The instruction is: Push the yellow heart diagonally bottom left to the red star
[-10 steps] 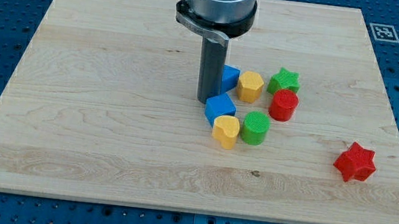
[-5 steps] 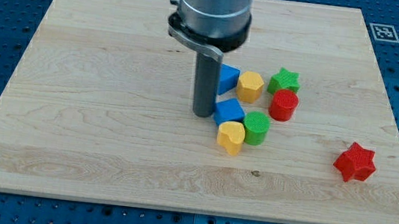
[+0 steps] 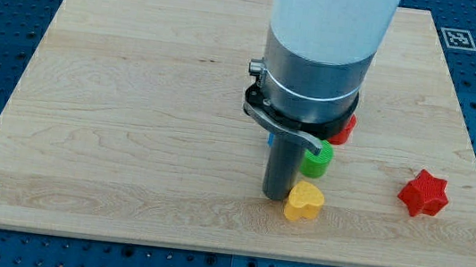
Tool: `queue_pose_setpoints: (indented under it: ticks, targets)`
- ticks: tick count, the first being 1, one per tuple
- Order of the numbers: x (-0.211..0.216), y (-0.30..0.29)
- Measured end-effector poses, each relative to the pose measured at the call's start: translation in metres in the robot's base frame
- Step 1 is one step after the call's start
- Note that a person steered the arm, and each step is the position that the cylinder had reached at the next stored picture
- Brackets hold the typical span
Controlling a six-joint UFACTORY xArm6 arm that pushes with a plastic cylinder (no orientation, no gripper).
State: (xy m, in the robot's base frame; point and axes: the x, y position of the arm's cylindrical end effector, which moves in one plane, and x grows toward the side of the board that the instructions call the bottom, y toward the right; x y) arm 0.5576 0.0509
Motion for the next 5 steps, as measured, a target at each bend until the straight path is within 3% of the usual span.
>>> queue_pose_setpoints:
  ticks: [3,5]
  targets:
    - [0.012,0.100]
    - [0.014,0.127]
